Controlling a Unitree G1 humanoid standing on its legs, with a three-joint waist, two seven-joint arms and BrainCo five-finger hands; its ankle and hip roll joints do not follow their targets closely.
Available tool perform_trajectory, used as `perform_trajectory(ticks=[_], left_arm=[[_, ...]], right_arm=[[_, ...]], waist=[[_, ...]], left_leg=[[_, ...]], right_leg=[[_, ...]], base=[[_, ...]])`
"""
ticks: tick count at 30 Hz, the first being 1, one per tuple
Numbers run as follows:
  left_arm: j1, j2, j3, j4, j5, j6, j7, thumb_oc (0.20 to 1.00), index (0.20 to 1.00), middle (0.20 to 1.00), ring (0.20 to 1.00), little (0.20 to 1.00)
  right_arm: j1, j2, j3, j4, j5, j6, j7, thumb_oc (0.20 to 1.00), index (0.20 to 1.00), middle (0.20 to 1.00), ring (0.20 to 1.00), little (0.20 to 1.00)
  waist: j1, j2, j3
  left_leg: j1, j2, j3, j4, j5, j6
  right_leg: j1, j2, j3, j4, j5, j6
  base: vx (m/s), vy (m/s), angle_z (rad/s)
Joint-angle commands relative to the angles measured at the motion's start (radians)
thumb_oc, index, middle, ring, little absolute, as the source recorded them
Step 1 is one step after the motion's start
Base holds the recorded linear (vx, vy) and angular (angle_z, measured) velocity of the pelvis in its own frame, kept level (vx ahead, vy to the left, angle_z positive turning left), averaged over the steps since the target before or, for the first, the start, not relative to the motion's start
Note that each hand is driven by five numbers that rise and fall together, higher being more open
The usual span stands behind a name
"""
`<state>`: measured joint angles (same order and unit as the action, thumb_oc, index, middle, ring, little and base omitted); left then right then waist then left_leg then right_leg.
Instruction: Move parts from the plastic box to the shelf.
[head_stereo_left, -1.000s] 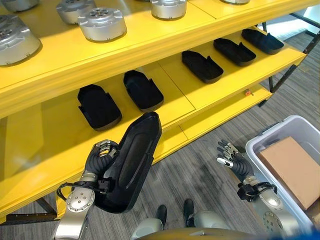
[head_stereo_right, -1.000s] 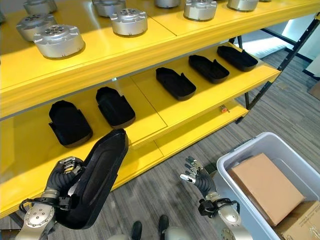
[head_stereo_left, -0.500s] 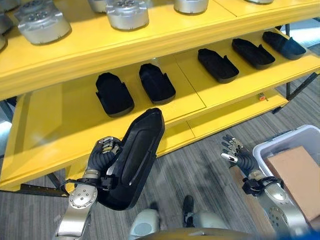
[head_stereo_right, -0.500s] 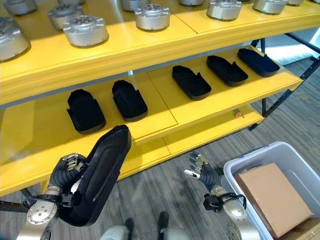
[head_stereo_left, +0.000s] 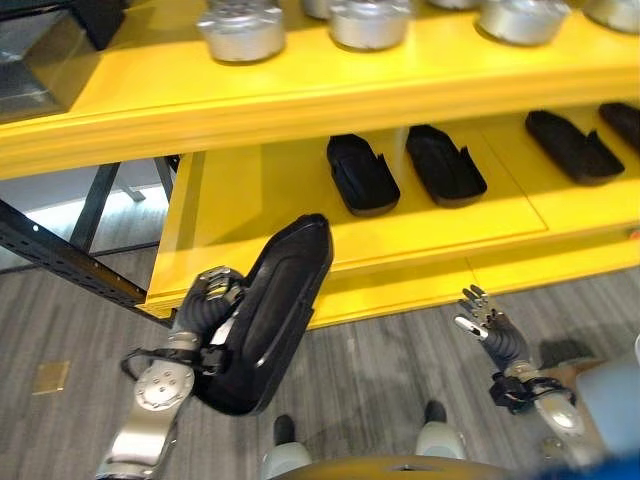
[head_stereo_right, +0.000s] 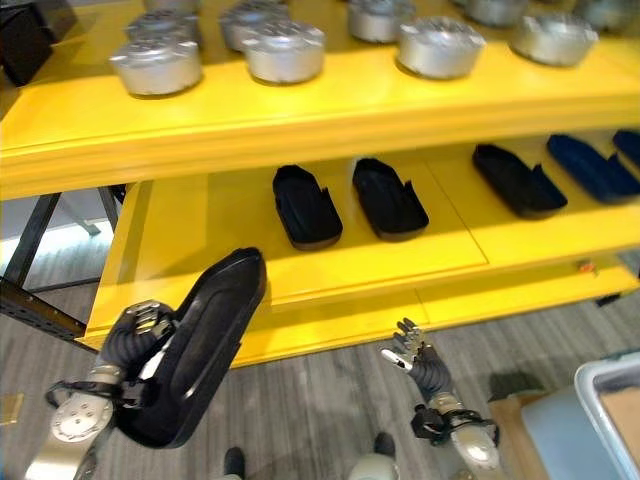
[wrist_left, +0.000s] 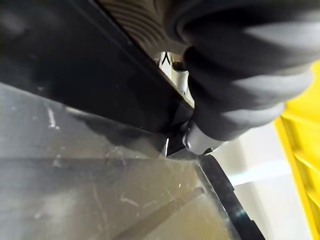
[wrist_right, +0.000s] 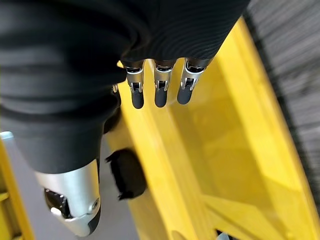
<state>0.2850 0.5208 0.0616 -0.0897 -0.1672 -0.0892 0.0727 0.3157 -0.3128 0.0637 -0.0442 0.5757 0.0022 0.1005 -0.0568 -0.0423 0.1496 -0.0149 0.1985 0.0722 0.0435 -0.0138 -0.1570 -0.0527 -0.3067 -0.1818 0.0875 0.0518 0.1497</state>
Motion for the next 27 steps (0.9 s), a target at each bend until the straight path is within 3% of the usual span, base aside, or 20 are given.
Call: perform_trajectory(ticks=[1,4,9,18,27], left_arm=[[-0.025,-0.025,0.062,-0.091,0.002,-0.067,0.021,0.200,0.200,0.200,0.200,0.200],[-0.016,-0.026,0.086,-0.090,0.007,-0.065,0.035,0.200,0.200,0.200,0.200,0.200],[-0.035,-0.019,0.080,-0.065,0.020,-0.057,0.050,0.200,0.200,0.200,0.200,0.200],[-0.260,-0.032,-0.006,0.130,0.082,-0.023,0.169,0.200,0.200,0.200,0.200,0.200],[-0.566,-0.058,-0.051,0.288,0.008,-0.029,0.354,0.200,0.200,0.200,0.200,0.200]], right_arm=[[-0.039,-0.074,-0.030,-0.065,0.023,-0.044,0.012,1.000,1.000,1.000,1.000,1.000],[-0.039,-0.066,-0.023,-0.066,0.014,-0.032,0.019,1.000,1.000,1.000,1.000,1.000],[-0.036,-0.065,-0.014,-0.064,0.017,-0.023,0.023,1.000,1.000,1.000,1.000,1.000],[-0.060,-0.082,0.041,-0.080,0.030,-0.006,0.015,1.000,1.000,1.000,1.000,1.000],[-0.123,-0.097,0.119,-0.081,0.053,-0.015,-0.016,1.000,1.000,1.000,1.000,1.000]], waist=[[-0.020,0.041,0.018],[-0.006,0.013,0.016],[-0.004,-0.012,0.017],[-0.033,-0.035,0.061],[-0.063,-0.043,0.135]], left_leg=[[-0.017,0.061,-0.001,0.002,0.009,0.039],[-0.026,0.033,0.013,0.034,-0.026,0.053],[-0.044,0.019,0.016,0.072,-0.051,0.060],[-0.121,0.042,0.019,0.184,-0.084,0.050],[-0.230,0.066,-0.008,0.323,-0.106,0.032]], right_leg=[[0.047,0.000,-0.023,0.056,-0.107,0.024],[0.057,-0.028,-0.027,0.039,-0.082,0.048],[0.063,-0.037,-0.028,0.032,-0.075,0.059],[0.001,-0.019,0.000,0.100,-0.117,0.045],[-0.128,-0.008,0.040,0.270,-0.184,0.023]], base=[[0.11,0.216,-0.06],[0.08,0.149,-0.21],[0.05,0.053,-0.07],[0.00,-0.006,-0.02],[-0.10,-0.019,-0.09]])
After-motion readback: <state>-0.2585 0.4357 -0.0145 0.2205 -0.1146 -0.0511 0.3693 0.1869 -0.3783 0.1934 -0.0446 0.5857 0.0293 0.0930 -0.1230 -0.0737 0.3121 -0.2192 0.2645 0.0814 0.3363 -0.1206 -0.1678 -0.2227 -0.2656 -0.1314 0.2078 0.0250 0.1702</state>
